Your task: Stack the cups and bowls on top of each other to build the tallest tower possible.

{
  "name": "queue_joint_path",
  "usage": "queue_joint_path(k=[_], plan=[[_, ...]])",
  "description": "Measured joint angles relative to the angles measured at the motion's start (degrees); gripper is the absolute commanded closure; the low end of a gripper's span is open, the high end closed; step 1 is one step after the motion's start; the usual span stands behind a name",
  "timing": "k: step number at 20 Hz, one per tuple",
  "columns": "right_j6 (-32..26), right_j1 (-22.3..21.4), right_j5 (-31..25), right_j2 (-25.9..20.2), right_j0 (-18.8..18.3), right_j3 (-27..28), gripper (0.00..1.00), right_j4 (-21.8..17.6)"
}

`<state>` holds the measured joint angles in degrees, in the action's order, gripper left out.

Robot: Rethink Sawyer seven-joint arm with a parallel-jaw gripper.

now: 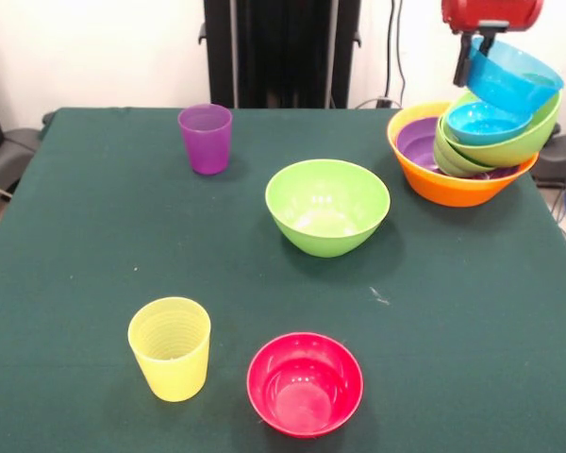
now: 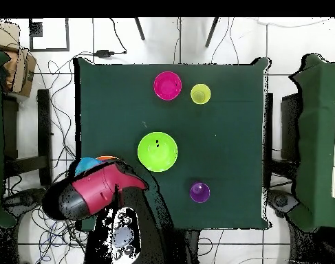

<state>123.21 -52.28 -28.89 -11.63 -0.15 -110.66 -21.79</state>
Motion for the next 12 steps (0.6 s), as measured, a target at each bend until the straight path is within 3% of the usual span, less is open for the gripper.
queue_joint_path(k=[12], plan=[[0.01, 4.28, 0.00, 3.61, 1.64, 2.16, 1.00, 2.25]])
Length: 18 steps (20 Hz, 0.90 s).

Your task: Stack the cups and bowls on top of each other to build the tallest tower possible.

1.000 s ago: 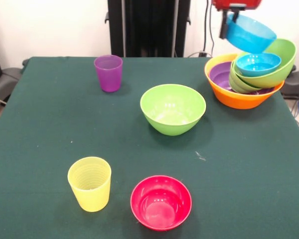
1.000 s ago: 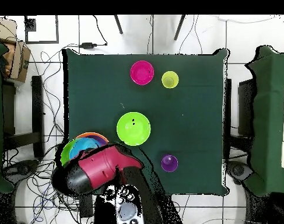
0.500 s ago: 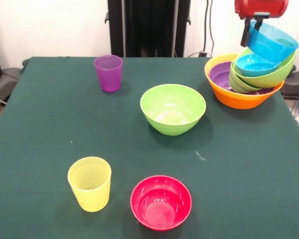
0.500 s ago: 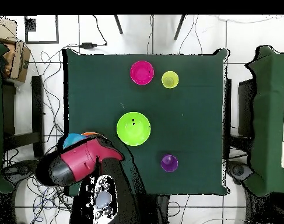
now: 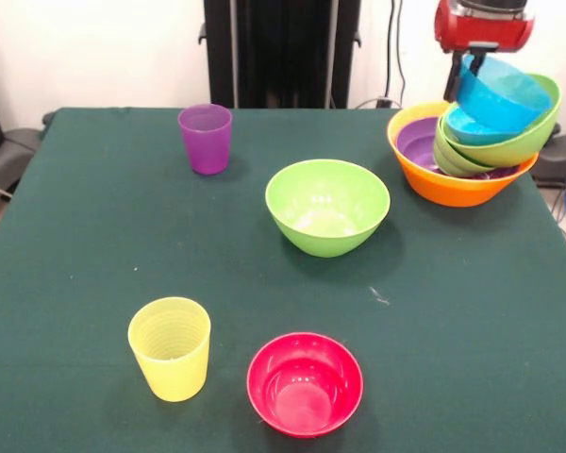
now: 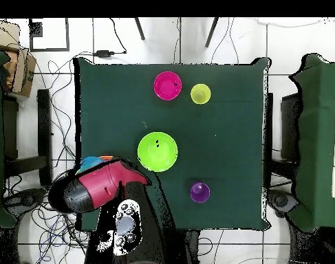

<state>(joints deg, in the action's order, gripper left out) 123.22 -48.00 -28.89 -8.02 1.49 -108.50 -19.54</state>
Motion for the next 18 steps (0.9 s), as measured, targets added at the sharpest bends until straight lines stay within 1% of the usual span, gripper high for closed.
queue_joint_path(k=[2, 3, 10, 18], plan=[[0.00, 0.54, 0.00, 0.65, 0.03, 0.36, 1.00, 0.13], [0.00, 0.81, 0.00, 0.98, 0.04, 0.54, 0.00, 0.19], [0.00, 1.91, 0.00, 3.28, 1.33, 1.16, 0.00, 0.94], [0.00, 2.51, 0.01, 5.99, 4.57, 1.16, 0.00, 2.15]])
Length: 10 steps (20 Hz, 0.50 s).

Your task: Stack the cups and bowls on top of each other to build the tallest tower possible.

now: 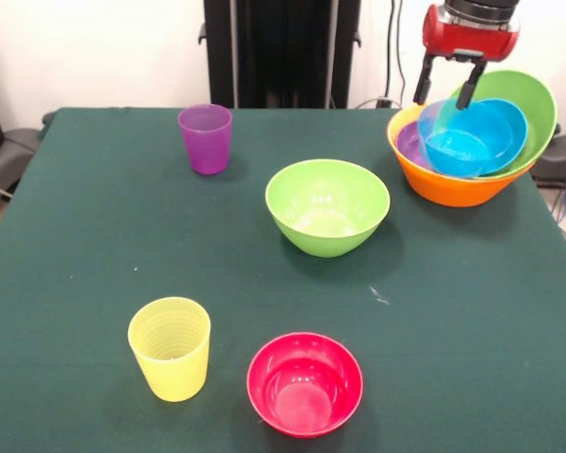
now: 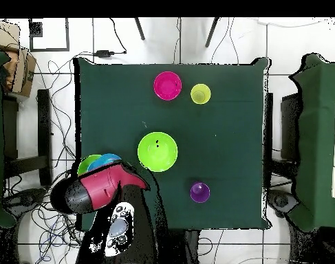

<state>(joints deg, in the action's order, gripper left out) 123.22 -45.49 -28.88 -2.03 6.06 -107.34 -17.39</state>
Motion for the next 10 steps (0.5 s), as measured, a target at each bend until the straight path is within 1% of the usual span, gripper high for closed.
queue_joint_path(k=[5, 10], plan=[[0.00, 0.02, 0.00, 2.06, 2.11, 0.00, 0.00, 1.29], [0.00, 0.01, -0.01, 2.61, 2.28, -0.01, 0.00, 1.80]])
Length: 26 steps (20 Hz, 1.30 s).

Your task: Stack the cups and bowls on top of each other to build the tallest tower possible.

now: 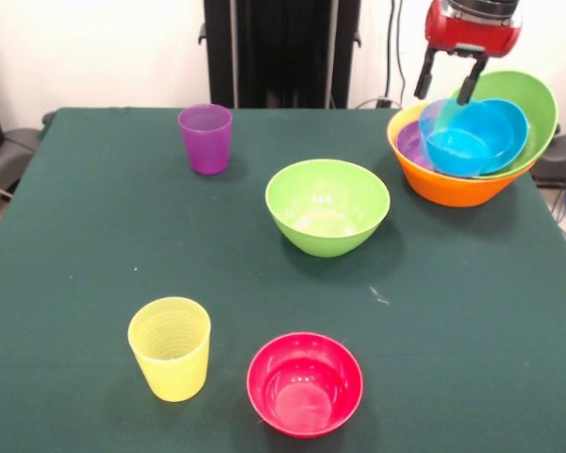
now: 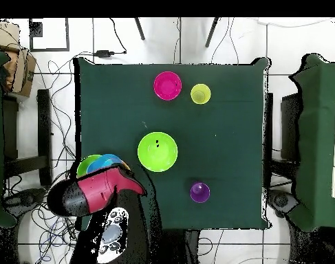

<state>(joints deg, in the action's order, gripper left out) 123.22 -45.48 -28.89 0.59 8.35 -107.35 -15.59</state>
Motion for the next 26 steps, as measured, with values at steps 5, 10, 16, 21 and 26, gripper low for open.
queue_joint_path(k=[5, 10, 16, 21, 26], plan=[[0.00, 0.09, 0.02, -0.30, -1.99, 0.12, 0.00, 0.05], [0.00, 1.33, 0.02, -1.28, -6.63, 1.53, 0.00, 0.02], [0.00, 3.33, 0.01, -1.89, -9.71, 4.19, 0.00, 0.01], [0.00, 5.56, 0.01, -2.79, -11.03, 7.58, 0.00, 0.01], [0.00, 6.85, 0.00, -3.95, -11.30, 9.75, 0.00, 0.01]])
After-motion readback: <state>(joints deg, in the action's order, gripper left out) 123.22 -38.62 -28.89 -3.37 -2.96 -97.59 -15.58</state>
